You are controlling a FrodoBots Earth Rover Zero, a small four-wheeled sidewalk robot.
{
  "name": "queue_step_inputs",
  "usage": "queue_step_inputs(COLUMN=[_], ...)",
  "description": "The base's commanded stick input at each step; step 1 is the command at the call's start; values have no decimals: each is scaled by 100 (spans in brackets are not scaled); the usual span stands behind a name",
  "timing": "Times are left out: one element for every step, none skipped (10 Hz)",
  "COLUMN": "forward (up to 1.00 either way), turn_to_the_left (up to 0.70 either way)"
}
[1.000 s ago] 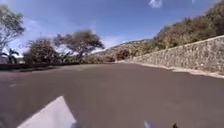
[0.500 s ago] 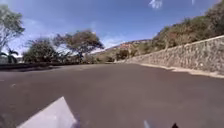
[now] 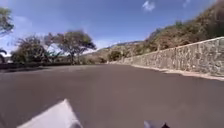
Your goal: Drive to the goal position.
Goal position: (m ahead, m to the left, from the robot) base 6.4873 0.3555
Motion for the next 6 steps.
queue_step_inputs(forward=[50, 50, 50, 50, 50, 50], turn_to_the_left=[-17, -8, 0, -8, -16, -24])
